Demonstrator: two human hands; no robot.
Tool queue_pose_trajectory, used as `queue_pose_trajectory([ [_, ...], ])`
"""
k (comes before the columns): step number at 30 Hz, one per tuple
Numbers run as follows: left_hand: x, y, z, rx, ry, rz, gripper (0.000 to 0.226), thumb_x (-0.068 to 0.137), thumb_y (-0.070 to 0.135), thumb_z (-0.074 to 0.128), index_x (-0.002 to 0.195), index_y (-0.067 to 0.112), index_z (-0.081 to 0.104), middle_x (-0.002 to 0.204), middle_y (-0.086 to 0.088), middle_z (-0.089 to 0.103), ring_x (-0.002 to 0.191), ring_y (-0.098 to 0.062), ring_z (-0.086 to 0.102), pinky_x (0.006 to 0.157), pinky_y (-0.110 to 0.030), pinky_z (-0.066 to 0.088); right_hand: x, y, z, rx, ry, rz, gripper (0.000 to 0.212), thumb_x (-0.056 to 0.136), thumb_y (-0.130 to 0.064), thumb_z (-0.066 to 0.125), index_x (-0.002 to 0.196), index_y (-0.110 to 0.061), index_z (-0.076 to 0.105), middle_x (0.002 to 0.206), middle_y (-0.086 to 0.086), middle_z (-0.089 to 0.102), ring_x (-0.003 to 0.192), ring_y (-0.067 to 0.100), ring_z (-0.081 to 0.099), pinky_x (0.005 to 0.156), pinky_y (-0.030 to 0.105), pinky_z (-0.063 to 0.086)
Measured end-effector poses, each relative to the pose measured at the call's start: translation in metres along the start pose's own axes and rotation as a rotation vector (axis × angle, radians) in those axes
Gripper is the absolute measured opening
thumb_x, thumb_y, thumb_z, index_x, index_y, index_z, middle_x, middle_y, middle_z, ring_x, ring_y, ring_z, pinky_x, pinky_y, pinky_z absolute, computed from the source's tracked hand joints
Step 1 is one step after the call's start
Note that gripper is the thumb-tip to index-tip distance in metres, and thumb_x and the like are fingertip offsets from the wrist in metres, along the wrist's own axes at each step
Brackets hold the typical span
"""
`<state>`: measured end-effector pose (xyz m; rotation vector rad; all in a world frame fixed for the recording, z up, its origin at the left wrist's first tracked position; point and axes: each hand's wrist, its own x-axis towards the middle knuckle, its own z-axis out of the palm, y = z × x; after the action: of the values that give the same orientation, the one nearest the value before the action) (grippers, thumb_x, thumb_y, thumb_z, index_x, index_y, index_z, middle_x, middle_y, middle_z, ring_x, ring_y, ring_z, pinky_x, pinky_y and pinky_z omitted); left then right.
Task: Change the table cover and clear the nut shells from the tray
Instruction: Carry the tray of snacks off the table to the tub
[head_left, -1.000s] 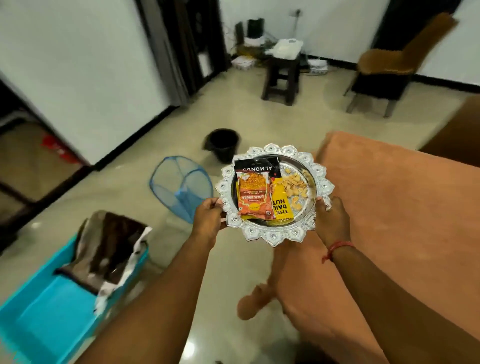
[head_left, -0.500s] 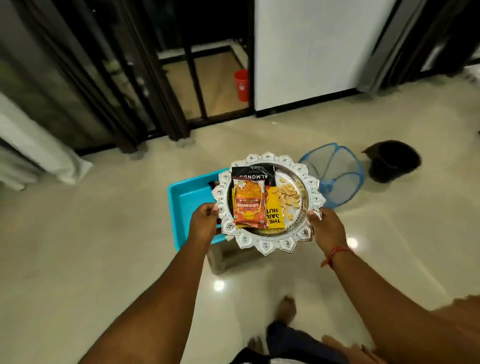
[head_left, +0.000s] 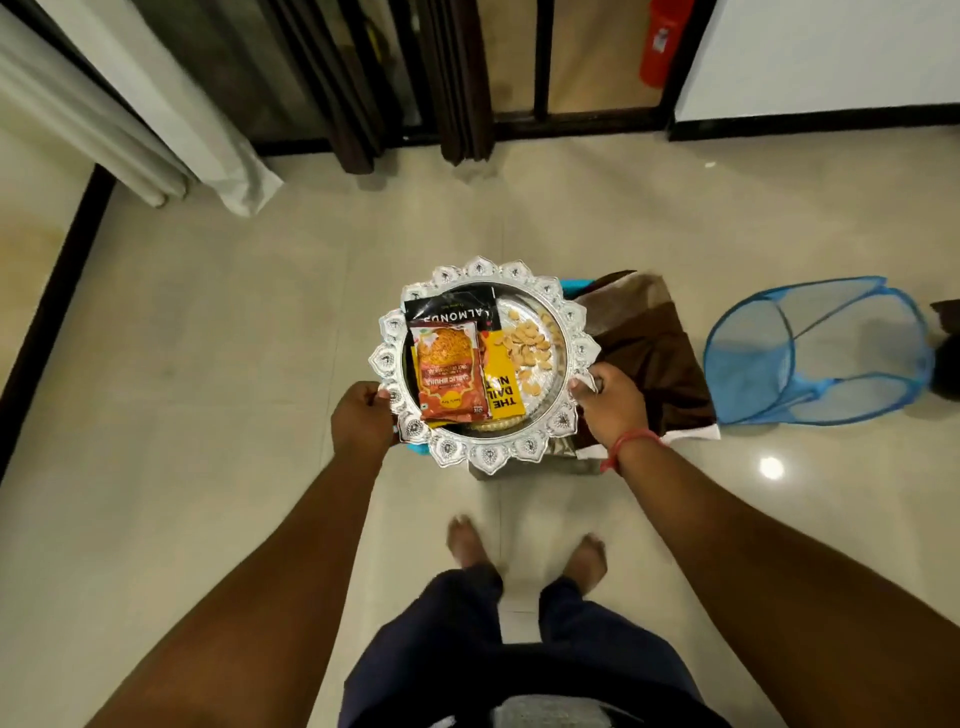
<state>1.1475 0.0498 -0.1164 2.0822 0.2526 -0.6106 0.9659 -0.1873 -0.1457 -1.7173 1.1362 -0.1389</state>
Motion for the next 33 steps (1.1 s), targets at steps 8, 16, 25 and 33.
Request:
queue_pose_trajectory([
  [8,0.089,-0.008,0.002,0.172,-0.048,-0.055,0.016,0.096,0.021,0.052,0.082,0.025,0.06,0.097,-0.014,0.07,0.084,-0.036,0.072,0.069,-0.053,0.061,0.049,-0.003,0.06,-0.064,0.019,0.171,0.025,0.091,-0.026,0.07,0.11,-0.01,0.067,0.108,0.006,0.069,0.098,0.023,0.061,0.087,0.028,0.045],
  [16,0.15,-0.008,0.01,0.173,-0.13,-0.118,0.009,0.098,0.012,0.053,0.1,0.016,0.061,0.104,-0.015,0.068,0.087,-0.035,0.071,0.066,-0.042,0.061,0.074,0.01,0.108,-0.104,0.093,0.221,0.025,0.089,-0.028,0.069,0.108,-0.012,0.067,0.107,0.009,0.071,0.101,0.026,0.062,0.083,0.025,0.037],
  [25,0.182,-0.018,0.015,0.129,-0.209,-0.21,0.018,0.096,0.002,0.054,0.112,0.008,0.062,0.11,-0.014,0.067,0.092,-0.036,0.07,0.068,-0.04,0.059,0.085,0.022,0.131,-0.098,0.065,0.262,0.015,0.089,-0.028,0.069,0.103,-0.021,0.067,0.105,-0.004,0.073,0.098,0.016,0.064,0.083,0.024,0.039],
  [33,0.188,-0.03,0.015,0.149,-0.228,-0.225,0.018,0.094,0.001,0.057,0.099,0.017,0.059,0.103,-0.012,0.066,0.078,-0.023,0.067,0.068,-0.035,0.057,0.085,0.03,0.138,-0.127,0.048,0.249,0.018,0.092,-0.028,0.067,0.109,-0.022,0.065,0.115,-0.003,0.071,0.11,0.02,0.063,0.086,0.025,0.038],
])
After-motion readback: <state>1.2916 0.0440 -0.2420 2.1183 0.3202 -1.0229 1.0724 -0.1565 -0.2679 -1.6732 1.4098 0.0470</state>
